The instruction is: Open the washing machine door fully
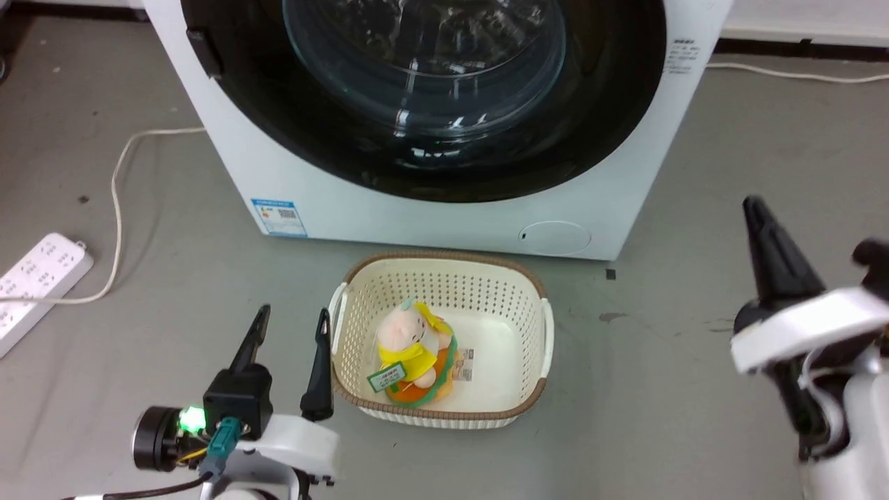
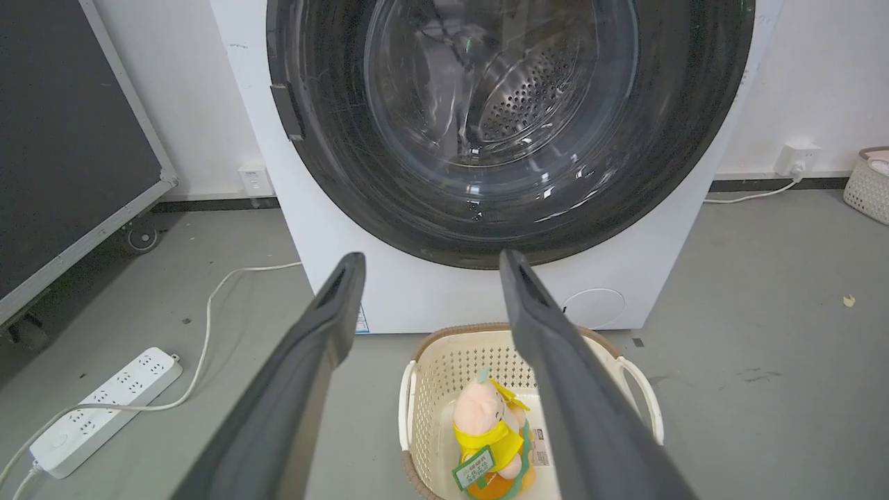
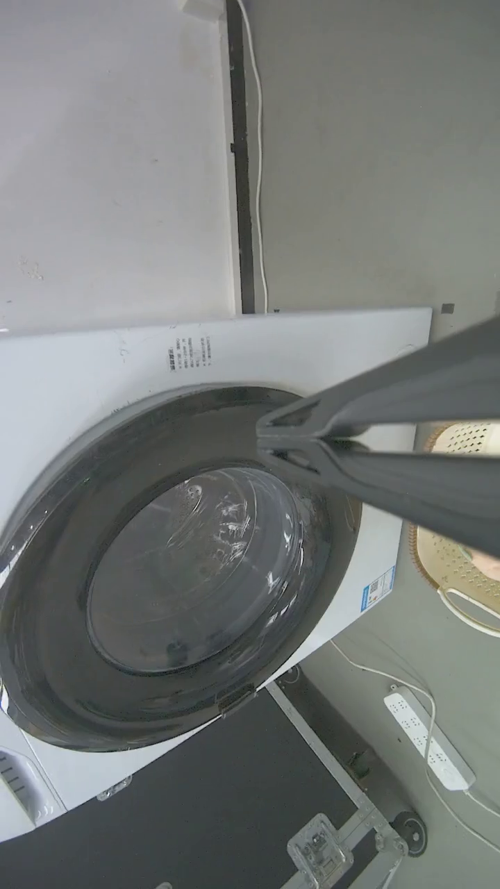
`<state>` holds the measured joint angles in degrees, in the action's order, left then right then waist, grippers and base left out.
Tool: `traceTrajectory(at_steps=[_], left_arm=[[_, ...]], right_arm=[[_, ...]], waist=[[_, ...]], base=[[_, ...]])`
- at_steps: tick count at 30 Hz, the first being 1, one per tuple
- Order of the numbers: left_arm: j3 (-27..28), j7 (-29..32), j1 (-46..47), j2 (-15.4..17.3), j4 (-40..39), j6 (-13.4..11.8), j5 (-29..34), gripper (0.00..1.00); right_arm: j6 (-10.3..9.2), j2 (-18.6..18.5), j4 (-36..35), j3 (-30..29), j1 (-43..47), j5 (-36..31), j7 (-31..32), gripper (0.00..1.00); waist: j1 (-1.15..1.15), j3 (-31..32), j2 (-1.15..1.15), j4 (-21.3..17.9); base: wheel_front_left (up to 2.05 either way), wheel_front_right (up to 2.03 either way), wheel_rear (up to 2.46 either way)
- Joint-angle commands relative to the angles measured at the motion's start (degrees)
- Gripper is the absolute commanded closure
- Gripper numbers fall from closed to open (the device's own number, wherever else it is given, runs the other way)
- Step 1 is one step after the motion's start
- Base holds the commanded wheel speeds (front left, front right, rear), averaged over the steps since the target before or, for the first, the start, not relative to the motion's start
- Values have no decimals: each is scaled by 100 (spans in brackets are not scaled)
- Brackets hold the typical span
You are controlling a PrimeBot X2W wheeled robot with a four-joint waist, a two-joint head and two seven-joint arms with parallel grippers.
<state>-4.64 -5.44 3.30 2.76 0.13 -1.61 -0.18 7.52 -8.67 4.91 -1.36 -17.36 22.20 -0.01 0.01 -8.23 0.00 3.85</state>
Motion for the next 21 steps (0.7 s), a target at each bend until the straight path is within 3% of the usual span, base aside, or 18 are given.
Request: traceTrajectory(at_steps=[1,11,21], left_arm=[[-26,-72,133,12,-31,-44,-28,0],[-134,-192,311,13,-99,-111,-30,0],[-251,-300,378,21,-128,-156,-25,0]], right_arm=[[-1,-2,184,-93,-303,297,123,100],[-1,-53,1542,-468,-1680,1092,1025,100],[-1,-282,2604,-787,-2835,1527,1338,100]], waist=[[-1,-67,0,50],[-1,-475,0,202],[-1,-791,0,392]], base=[[0,0,0],[0,0,0],[0,0,0]])
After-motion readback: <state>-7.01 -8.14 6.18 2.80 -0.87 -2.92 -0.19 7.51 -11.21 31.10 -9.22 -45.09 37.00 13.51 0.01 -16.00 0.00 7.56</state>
